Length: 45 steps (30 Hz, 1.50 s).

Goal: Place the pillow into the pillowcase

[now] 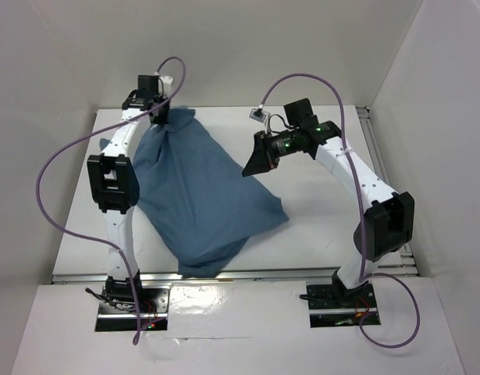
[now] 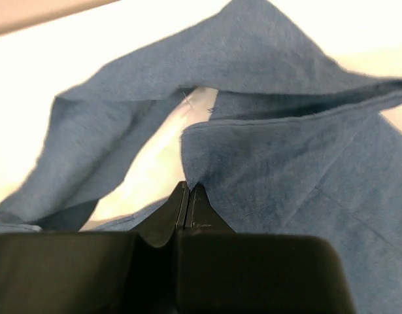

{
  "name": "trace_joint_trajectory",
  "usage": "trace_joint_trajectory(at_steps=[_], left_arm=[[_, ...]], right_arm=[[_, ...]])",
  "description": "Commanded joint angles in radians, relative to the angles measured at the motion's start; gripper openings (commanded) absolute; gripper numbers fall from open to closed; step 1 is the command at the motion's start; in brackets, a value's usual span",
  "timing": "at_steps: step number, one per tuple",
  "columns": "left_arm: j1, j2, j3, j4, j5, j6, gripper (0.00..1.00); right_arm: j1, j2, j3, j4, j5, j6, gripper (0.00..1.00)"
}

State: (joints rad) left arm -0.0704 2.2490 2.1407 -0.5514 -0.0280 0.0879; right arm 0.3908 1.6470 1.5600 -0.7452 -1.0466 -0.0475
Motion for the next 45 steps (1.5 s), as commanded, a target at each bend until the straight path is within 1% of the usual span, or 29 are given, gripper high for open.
trace_joint_trajectory(at_steps=[1,3,5,7,8,10,11,13,14,16,17,19,21,22,23,25,27,28,29,33,35,37,41,43,45], left_arm=[[0.027,0.049,0.038,0.022,-0.096,-0.077,0.00],[0.027,0.073,0.048,-0.016,-0.081,-0.077,0.00],[0.027,0.113,0.114,-0.117,0.011,-0.088,0.00],[0.027,0.113,0.123,-0.157,0.101,-0.102,0.00],[0.027,0.113,0.099,-0.157,0.143,-0.117,0.00],[0.018,0.077,0.058,-0.166,0.178,-0.166,0.00],[0.018,0.063,0.010,-0.157,0.189,-0.181,0.00],[-0.003,0.020,-0.033,-0.142,0.178,-0.194,0.00],[-0.003,0.000,-0.082,-0.130,0.159,-0.194,0.00],[-0.003,-0.040,-0.129,-0.104,0.143,-0.206,0.00],[-0.003,-0.040,-0.130,-0.094,0.143,-0.215,0.00],[-0.003,-0.052,-0.139,-0.094,0.143,-0.215,0.00],[0.009,-0.052,-0.139,-0.094,0.132,-0.215,0.00],[0.020,-0.052,-0.125,-0.094,0.113,-0.192,0.00],[0.029,-0.052,-0.125,-0.094,0.112,-0.192,0.00],[0.029,-0.052,-0.114,-0.094,0.067,-0.180,0.00],[0.052,-0.052,-0.123,-0.073,0.030,-0.166,0.00],[0.052,-0.052,-0.134,-0.064,0.017,-0.157,0.00],[0.076,-0.052,-0.134,-0.053,0.005,-0.148,0.00],[0.115,-0.052,-0.165,-0.053,-0.029,-0.128,0.00],[0.124,-0.052,-0.179,-0.073,-0.038,-0.116,0.00],[0.124,-0.062,-0.225,-0.084,-0.038,-0.105,0.00],[0.124,-0.117,-0.295,-0.142,0.046,-0.096,0.00],[0.124,-0.158,-0.358,-0.186,0.144,-0.096,0.00],[0.115,-0.190,-0.410,-0.209,0.195,-0.108,0.00]], right_arm=[[0.048,0.017,0.057,-0.005,0.028,-0.047,0.30],[0.098,0.040,0.073,-0.017,0.060,-0.081,0.30],[0.132,0.068,0.118,-0.029,0.071,-0.109,0.30],[0.164,0.120,0.153,-0.029,0.080,-0.123,0.30],[0.164,0.140,0.194,-0.029,0.089,-0.132,0.30],[0.186,0.212,0.241,-0.029,0.089,-0.143,0.30],[0.186,0.235,0.285,-0.029,0.089,-0.143,0.30],[0.210,0.304,0.325,-0.029,0.098,-0.169,0.30],[0.210,0.327,0.357,-0.029,0.099,-0.178,0.30],[0.244,0.397,0.386,-0.039,0.121,-0.201,0.28],[0.258,0.445,0.412,-0.051,0.122,-0.215,0.27],[0.273,0.491,0.433,-0.078,0.132,-0.230,0.26],[0.286,0.531,0.454,-0.105,0.132,-0.248,0.21],[0.307,0.571,0.454,-0.141,0.144,-0.279,0.17],[0.307,0.580,0.454,-0.160,0.160,-0.294,0.17],[0.321,0.594,0.445,-0.189,0.200,-0.317,0.12],[0.321,0.594,0.401,-0.233,0.252,-0.344,0.11],[0.307,0.594,0.382,-0.243,0.266,-0.344,0.09],[0.284,0.583,0.365,-0.253,0.287,-0.359,0.08],[0.205,0.501,0.217,-0.240,0.356,-0.377,0.07],[0.154,0.459,0.189,-0.240,0.393,-0.388,0.06],[0.119,0.444,0.170,-0.252,0.416,-0.388,0.06],[0.024,0.433,0.170,-0.263,0.459,-0.388,0.06],[-0.024,0.424,0.170,-0.252,0.481,-0.388,0.06],[-0.061,0.424,0.170,-0.231,0.507,-0.377,0.06]])
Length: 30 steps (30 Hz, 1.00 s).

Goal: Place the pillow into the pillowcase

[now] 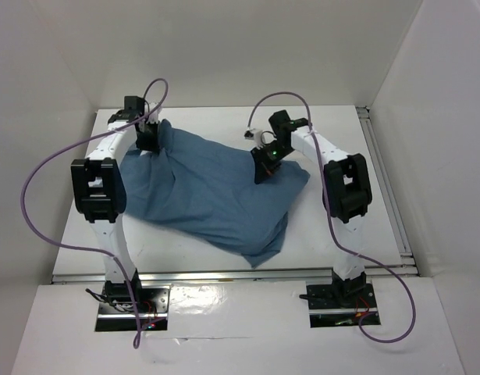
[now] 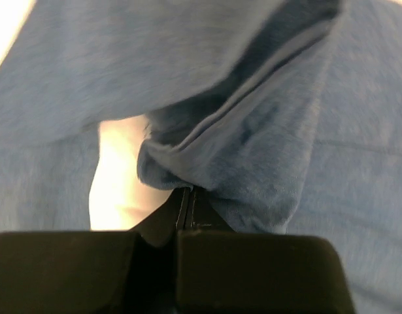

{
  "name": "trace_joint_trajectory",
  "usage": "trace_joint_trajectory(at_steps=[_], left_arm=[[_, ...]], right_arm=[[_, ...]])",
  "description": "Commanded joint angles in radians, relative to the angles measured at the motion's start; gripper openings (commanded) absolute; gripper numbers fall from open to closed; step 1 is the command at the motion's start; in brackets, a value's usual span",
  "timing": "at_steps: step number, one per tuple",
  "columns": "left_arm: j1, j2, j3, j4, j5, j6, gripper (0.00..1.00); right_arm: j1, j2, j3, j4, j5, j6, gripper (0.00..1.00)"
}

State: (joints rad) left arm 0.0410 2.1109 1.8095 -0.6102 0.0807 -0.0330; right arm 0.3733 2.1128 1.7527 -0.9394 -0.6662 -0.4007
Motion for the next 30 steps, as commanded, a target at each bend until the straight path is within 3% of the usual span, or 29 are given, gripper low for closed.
trace_joint_trajectory(at_steps=[1,7,10,14,15,17,18,22,24,25,26,27,29,30], left_arm=[[0.003,-0.069,-0.129,-0.160,0.146,0.013,0.00],[-0.134,-0.216,-0.272,-0.160,0.298,-0.018,0.00],[-0.184,-0.247,-0.272,-0.171,0.275,-0.047,0.00],[-0.178,-0.308,-0.231,-0.132,0.092,-0.058,0.29],[-0.155,-0.324,-0.216,-0.122,0.068,-0.058,0.45],[-0.145,-0.368,-0.167,-0.083,0.018,-0.047,0.60],[-0.135,-0.379,-0.150,-0.074,0.017,-0.047,0.75],[-0.165,-0.401,-0.030,-0.074,0.080,-0.038,0.80],[-0.197,-0.368,0.008,-0.127,0.160,-0.038,0.73],[-0.197,-0.358,0.020,-0.128,0.198,-0.038,0.64],[-0.213,-0.347,0.021,-0.128,0.294,-0.038,0.49],[-0.236,-0.330,0.036,-0.155,0.330,-0.027,0.39],[-0.259,-0.286,0.045,-0.155,0.397,-0.036,0.08],[-0.271,-0.272,0.045,-0.155,0.415,-0.036,0.00]], right_arm=[[-0.054,-0.042,-0.009,-0.036,0.137,-0.024,0.06],[-0.120,0.031,0.120,0.002,0.163,-0.006,0.06],[-0.120,0.050,0.204,0.002,0.152,0.008,0.06],[-0.109,0.016,0.226,-0.007,0.076,0.017,0.06],[-0.097,-0.006,0.226,-0.007,0.054,0.026,0.06],[-0.083,-0.017,0.193,-0.018,0.043,0.026,0.09],[-0.058,-0.030,0.183,-0.031,0.043,0.014,0.09],[-0.047,-0.040,0.099,-0.047,0.054,0.003,0.10],[-0.047,-0.050,0.068,-0.035,0.065,0.003,0.10],[-0.047,-0.059,0.054,-0.018,0.065,0.003,0.10],[-0.047,-0.059,0.030,-0.009,0.079,0.003,0.10],[-0.047,-0.059,0.019,0.002,0.089,0.003,0.10],[-0.047,-0.059,0.004,0.027,0.099,0.003,0.10],[-0.047,-0.059,-0.007,0.027,0.099,0.017,0.10]])
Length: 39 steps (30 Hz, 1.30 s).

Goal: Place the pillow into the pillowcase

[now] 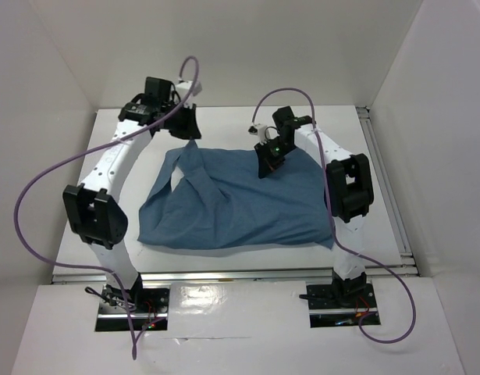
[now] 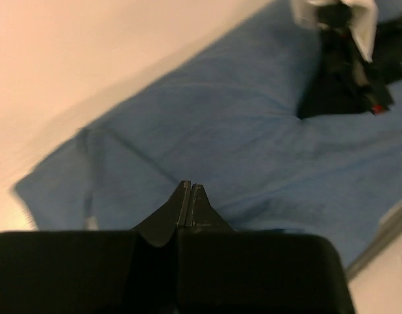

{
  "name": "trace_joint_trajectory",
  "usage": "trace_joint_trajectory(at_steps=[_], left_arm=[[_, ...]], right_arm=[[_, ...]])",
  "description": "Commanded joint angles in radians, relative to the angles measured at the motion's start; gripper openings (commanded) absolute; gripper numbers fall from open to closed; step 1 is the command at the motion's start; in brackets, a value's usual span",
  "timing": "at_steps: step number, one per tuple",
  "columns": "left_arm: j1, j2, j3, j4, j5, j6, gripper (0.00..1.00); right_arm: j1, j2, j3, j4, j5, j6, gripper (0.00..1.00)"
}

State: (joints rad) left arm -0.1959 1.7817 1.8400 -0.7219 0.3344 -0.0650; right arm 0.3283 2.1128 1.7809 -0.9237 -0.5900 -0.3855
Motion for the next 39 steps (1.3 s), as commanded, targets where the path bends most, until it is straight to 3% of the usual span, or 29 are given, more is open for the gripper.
trace_joint_trajectory(at_steps=[1,6,10,15,20,31,35,39], left_arm=[[-0.068,0.082,0.025,-0.044,0.176,0.005,0.00],[-0.154,0.191,0.070,-0.102,0.235,0.053,0.00],[-0.154,0.254,0.070,-0.117,0.258,0.063,0.00],[-0.145,0.236,-0.014,-0.134,0.143,0.096,0.00],[-0.056,0.167,-0.143,-0.114,0.032,0.119,0.00],[0.122,0.052,-0.350,-0.056,-0.356,0.146,0.00],[0.187,0.024,-0.370,-0.045,-0.383,0.157,0.00],[0.225,-0.027,-0.381,-0.059,-0.244,0.194,0.02]], right_arm=[[-0.012,-0.059,-0.035,0.023,0.033,0.011,0.09],[-0.021,-0.040,-0.026,0.042,0.033,0.031,0.09],[-0.031,-0.031,-0.017,0.051,0.042,0.043,0.09],[-0.054,-0.040,-0.052,0.072,0.061,0.053,0.09],[-0.103,-0.031,-0.052,0.072,0.079,0.053,0.09],[-0.156,-0.010,-0.020,0.092,0.143,0.062,0.09],[-0.166,-0.001,-0.011,0.092,0.153,0.062,0.09],[-0.176,-0.001,-0.011,0.092,0.153,0.062,0.09]])
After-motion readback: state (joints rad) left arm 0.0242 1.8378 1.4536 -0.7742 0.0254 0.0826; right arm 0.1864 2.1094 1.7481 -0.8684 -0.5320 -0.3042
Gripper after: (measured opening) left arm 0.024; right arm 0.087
